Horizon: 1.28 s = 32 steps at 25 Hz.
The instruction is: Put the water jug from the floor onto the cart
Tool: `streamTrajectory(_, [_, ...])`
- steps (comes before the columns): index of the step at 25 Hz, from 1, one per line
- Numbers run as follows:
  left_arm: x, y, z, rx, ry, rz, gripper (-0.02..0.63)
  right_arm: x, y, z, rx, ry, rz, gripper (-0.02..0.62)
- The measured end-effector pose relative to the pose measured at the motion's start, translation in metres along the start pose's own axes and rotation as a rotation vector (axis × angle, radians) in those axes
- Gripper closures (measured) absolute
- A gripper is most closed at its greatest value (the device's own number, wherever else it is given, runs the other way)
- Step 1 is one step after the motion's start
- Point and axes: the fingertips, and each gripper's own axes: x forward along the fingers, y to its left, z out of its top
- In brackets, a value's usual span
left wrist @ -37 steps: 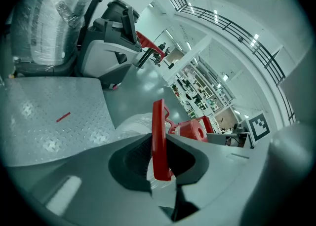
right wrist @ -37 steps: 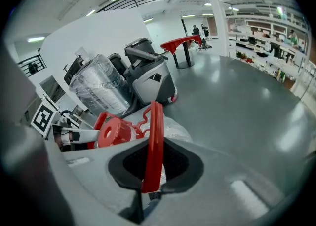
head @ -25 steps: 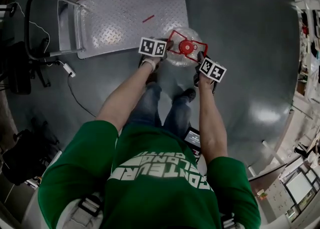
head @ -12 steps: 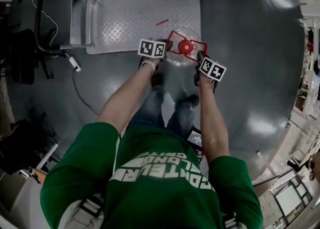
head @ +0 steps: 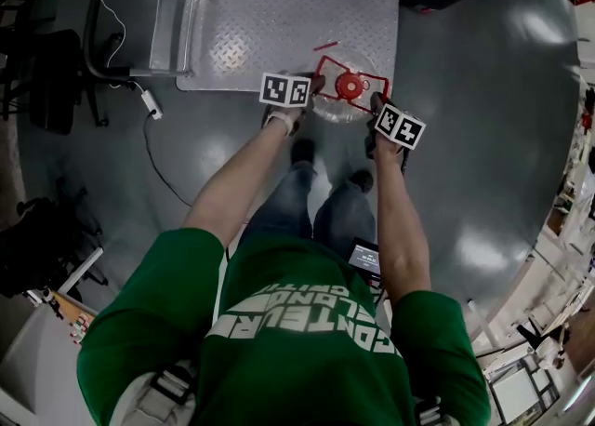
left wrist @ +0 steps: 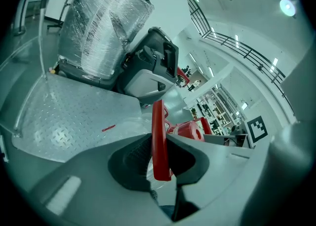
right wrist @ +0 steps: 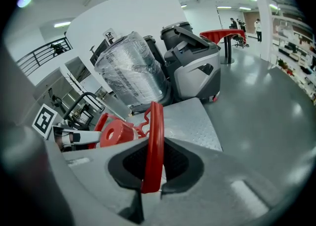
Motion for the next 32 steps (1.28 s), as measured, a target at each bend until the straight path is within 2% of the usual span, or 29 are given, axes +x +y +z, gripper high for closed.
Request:
streamTrajectory(8, [-0.001, 0.019, 0.022, -0.048, -0.043, 0.047, 0.526, 0.027, 0.014, 0.025, -0.033, 0.024, 0.056, 0.569])
streamTrajectory(20, [0.028, 0.033, 0.067, -0.117, -0.079, 0.130, 0.525, 0.074, 0.002, 0.076, -0.045, 0.079, 0.137, 0.569])
streamTrajectory(32, [0.053, 0.058, 0.086, -0.170, -0.111, 0.191, 0.525, 0.115, -0.005, 0.098, -0.075, 0.118, 0.194, 0.569])
